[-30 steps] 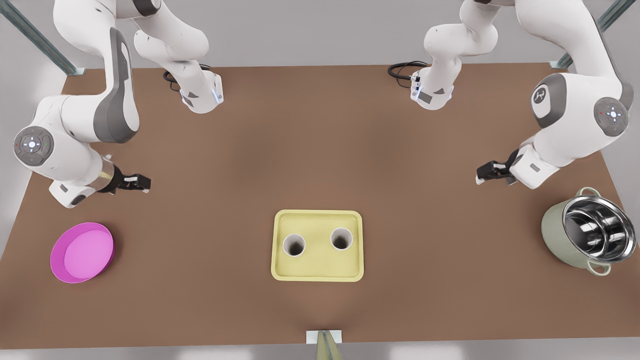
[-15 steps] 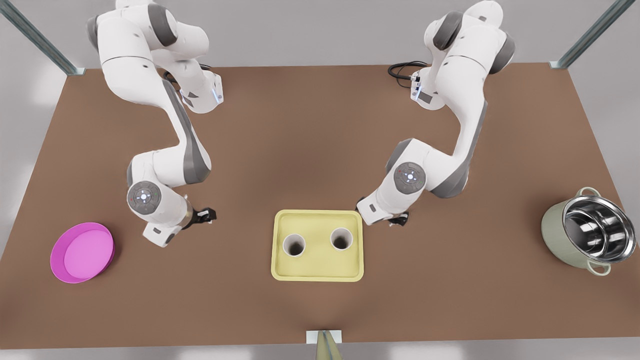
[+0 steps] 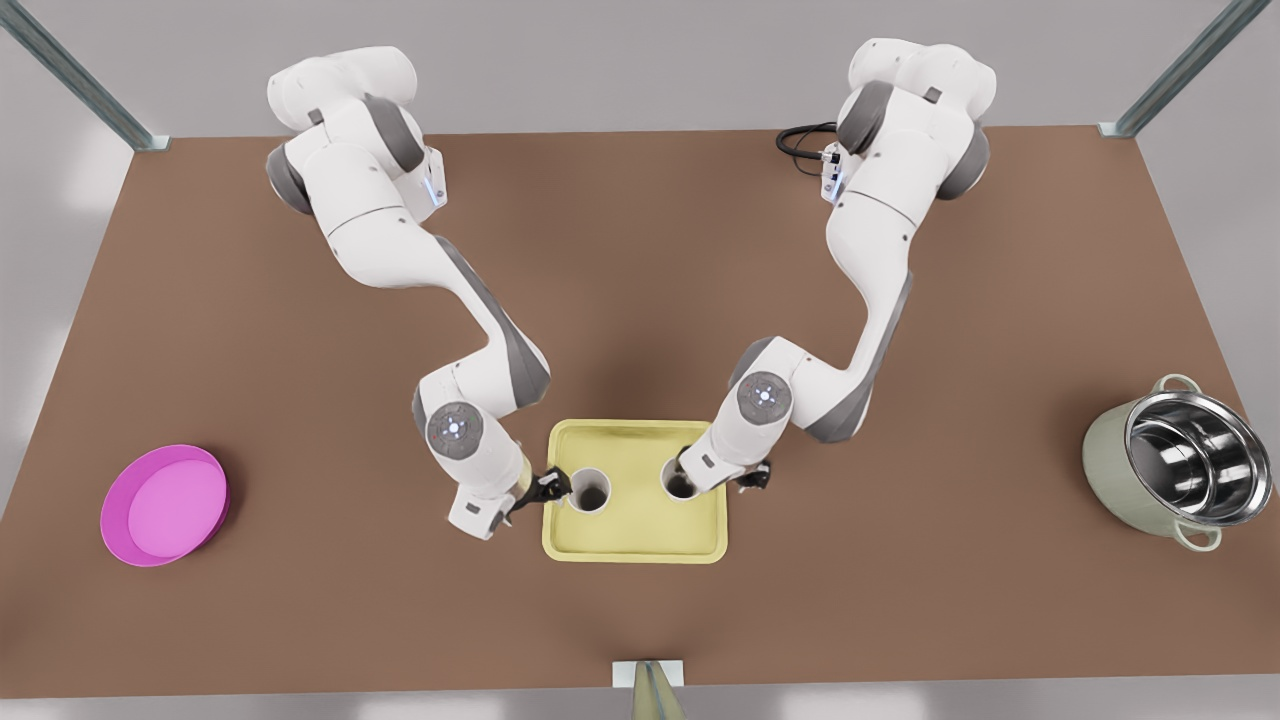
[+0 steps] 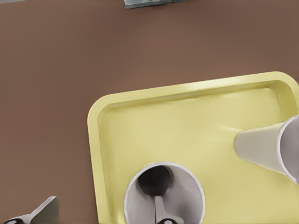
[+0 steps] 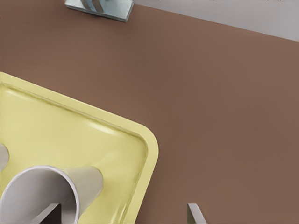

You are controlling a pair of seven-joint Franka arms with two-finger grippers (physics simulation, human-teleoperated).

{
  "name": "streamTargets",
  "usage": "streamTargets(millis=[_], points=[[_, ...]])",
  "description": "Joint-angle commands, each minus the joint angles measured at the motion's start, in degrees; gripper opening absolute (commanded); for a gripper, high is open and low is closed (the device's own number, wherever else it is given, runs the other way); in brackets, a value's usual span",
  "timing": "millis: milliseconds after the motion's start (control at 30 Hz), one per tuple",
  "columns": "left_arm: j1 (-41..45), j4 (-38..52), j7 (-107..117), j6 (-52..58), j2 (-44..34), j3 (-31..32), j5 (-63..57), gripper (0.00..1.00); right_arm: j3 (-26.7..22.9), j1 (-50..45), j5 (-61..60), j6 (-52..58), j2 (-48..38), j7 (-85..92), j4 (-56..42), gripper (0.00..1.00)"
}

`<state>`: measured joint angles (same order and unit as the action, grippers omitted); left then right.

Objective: Use the left arm to pick up the white IKEA cup from the tray and place it on the middle-left position; use the right arm to pick up the white IKEA cup from the tray and place it on the middle-right position

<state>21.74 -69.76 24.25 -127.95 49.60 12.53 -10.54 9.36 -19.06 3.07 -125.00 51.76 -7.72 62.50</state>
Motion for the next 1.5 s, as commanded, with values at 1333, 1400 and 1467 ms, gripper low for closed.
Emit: streamTargets(millis=[1333,1400,1467], points=[[-21.66,-1.0,-17.48,4.64,-2.67,1.27,0.87,0.1,1.54,-3.01,0.45,-3.76,5.02,-5.73,-0.45,0.26],[-21.57,-1.08,-17.48,0.43,-1.43,1.19,0.61,0.1,1.54,-2.92,0.36,-3.23,4.67,-5.73,-0.37,0.26],[-21.48,-1.08,-17.83,-4.06,0.06,1.1,0.35,0.1,1.45,-2.3,0.27,-2.44,1.6,-5.99,2.79,0.27]])
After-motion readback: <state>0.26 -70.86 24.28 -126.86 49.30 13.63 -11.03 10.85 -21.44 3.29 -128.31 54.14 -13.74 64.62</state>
